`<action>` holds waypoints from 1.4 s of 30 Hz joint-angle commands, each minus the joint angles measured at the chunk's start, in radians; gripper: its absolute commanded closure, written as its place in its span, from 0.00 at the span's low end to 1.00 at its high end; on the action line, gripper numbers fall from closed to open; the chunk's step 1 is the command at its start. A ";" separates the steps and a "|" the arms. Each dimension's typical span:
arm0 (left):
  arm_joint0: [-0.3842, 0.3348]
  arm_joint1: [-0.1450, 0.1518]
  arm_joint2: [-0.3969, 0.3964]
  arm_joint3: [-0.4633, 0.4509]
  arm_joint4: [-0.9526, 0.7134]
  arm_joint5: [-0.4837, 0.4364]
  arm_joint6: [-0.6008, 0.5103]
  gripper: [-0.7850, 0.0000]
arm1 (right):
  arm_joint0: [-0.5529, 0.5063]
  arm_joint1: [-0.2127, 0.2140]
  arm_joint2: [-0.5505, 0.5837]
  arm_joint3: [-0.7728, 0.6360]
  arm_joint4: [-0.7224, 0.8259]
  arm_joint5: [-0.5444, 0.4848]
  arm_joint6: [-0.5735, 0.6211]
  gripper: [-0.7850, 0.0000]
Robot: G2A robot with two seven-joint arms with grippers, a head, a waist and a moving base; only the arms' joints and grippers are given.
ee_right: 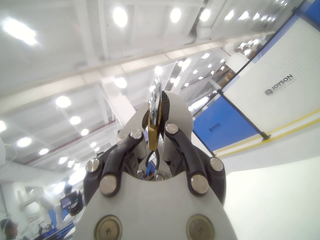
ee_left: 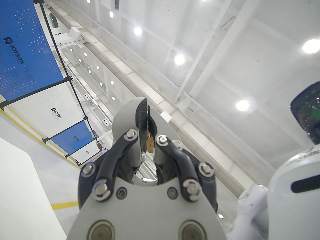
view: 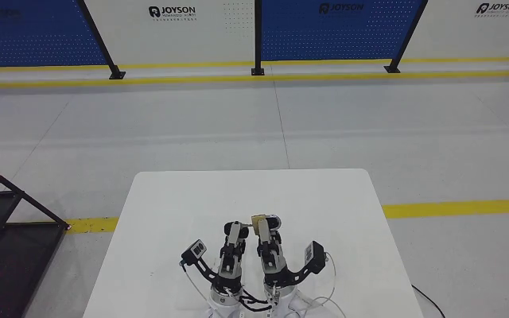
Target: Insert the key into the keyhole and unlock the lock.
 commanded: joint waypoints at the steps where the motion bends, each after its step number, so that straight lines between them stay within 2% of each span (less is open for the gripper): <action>1: -0.002 0.000 0.002 0.001 -0.002 -0.002 0.003 1.00 | 0.002 0.000 -0.003 0.002 0.005 0.004 -0.007 1.00; 42: -0.051 0.007 0.054 0.030 -0.031 0.004 0.050 1.00 | 0.060 -0.006 -0.073 0.032 0.095 0.057 -0.052 1.00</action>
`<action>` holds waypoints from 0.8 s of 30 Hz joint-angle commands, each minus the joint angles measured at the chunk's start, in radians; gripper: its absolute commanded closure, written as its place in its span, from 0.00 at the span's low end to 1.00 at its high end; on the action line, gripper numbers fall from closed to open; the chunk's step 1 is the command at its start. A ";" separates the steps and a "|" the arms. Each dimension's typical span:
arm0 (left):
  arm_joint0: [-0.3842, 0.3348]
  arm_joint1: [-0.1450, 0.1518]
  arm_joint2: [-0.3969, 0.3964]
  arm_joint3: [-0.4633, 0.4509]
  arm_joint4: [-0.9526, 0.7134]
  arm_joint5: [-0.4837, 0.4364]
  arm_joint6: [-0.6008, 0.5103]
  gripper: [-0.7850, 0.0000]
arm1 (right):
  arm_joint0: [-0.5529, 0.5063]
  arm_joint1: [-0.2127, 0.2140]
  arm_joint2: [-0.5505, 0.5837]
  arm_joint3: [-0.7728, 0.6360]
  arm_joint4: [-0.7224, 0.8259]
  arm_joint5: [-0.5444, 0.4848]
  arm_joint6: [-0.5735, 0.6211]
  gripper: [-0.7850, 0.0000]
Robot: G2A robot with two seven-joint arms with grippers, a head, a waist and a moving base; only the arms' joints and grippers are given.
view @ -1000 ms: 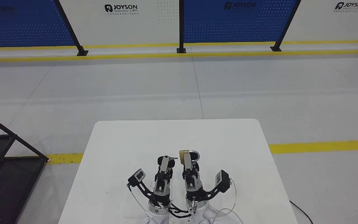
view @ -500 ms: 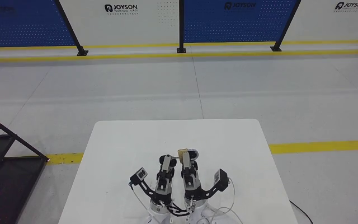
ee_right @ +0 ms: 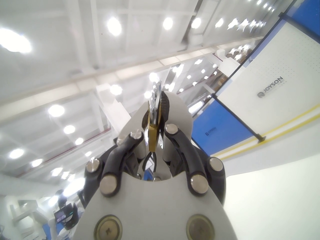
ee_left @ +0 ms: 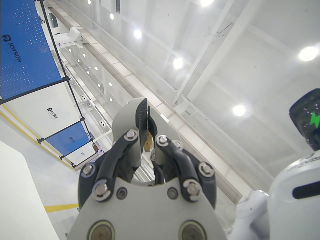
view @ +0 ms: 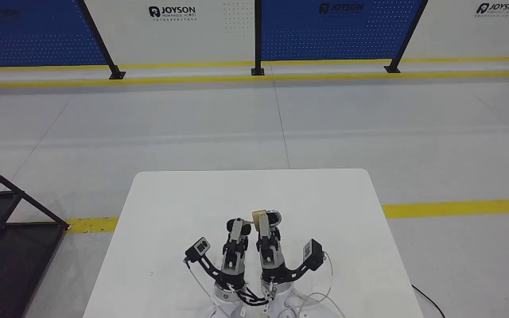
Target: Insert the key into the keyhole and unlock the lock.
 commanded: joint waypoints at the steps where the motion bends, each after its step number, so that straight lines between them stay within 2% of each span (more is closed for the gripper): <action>1: -0.002 0.000 0.002 -0.001 -0.001 0.000 0.005 1.00 | 0.002 0.000 -0.002 0.001 0.003 0.001 -0.001 1.00; 12: -0.016 -0.001 0.017 -0.001 -0.007 -0.005 0.045 1.00 | 0.016 -0.002 -0.021 0.013 0.033 0.007 -0.013 1.00; 24: -0.021 -0.002 0.021 0.004 -0.009 0.002 0.054 1.00 | 0.034 -0.006 -0.044 0.020 0.067 0.011 -0.081 1.00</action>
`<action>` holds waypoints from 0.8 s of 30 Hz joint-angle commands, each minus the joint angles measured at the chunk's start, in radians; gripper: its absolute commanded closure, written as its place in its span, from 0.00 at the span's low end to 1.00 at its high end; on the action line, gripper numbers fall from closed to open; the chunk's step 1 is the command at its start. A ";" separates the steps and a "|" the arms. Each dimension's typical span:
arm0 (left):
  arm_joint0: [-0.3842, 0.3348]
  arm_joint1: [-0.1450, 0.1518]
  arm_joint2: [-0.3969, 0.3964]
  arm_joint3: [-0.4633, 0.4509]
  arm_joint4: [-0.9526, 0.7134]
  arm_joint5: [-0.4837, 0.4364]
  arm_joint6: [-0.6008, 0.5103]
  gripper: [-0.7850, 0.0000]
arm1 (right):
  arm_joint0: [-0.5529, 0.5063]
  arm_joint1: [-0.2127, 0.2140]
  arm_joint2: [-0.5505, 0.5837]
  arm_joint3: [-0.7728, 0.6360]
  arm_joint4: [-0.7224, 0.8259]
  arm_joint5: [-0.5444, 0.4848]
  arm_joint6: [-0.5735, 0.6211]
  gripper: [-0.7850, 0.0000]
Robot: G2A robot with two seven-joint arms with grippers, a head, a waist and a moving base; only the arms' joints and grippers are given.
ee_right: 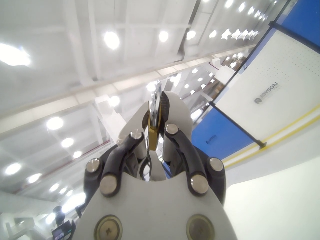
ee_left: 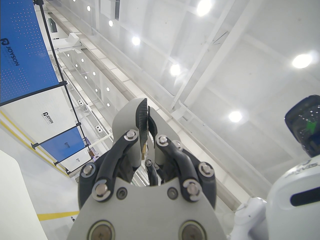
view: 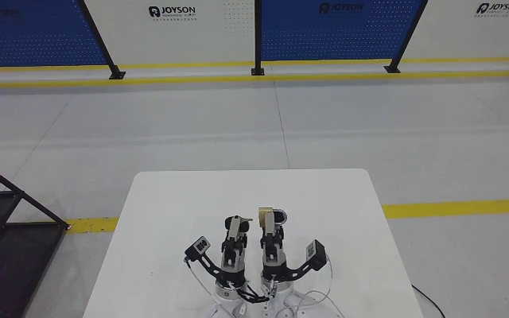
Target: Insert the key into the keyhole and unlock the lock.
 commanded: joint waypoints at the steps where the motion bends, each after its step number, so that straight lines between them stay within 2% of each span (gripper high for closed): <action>1: -0.002 -0.001 0.002 0.001 0.001 0.001 0.001 1.00 | 0.005 -0.001 -0.007 0.005 0.006 0.002 -0.003 1.00; 24: -0.016 0.001 0.014 0.019 0.008 0.019 0.019 1.00 | 0.040 0.001 -0.063 0.027 0.033 0.030 -0.049 1.00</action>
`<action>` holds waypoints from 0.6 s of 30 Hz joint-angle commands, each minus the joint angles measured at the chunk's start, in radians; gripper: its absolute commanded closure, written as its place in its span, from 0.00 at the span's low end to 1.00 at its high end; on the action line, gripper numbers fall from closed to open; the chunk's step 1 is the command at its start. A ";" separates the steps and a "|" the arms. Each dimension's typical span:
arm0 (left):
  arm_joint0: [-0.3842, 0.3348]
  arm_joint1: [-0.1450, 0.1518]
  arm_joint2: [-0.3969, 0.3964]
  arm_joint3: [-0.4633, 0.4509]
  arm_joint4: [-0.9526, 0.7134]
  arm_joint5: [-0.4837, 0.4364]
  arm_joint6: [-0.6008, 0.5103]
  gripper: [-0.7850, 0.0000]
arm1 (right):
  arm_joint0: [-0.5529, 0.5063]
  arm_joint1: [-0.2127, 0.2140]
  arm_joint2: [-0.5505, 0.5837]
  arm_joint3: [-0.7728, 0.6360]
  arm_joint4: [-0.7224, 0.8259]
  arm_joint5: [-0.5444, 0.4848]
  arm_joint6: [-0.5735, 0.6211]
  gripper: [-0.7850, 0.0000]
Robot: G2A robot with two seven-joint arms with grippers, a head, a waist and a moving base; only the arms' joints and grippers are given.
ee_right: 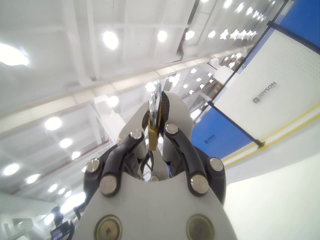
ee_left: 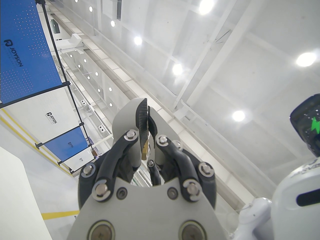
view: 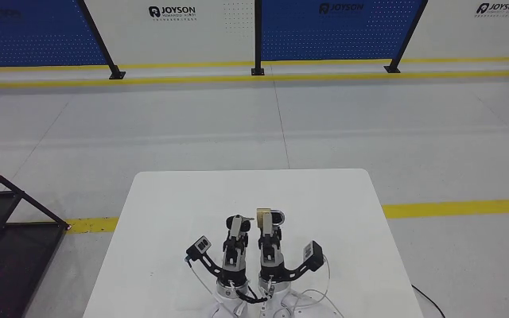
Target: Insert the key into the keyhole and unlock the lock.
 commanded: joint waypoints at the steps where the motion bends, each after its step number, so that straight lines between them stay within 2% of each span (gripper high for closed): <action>1: -0.001 0.001 0.001 0.002 0.000 0.000 0.000 1.00 | 0.000 0.002 -0.001 -0.002 0.000 0.002 -0.002 1.00; 18: -0.006 0.009 0.013 0.007 0.008 0.005 0.005 1.00 | 0.006 0.007 -0.016 0.004 -0.001 0.009 -0.009 1.00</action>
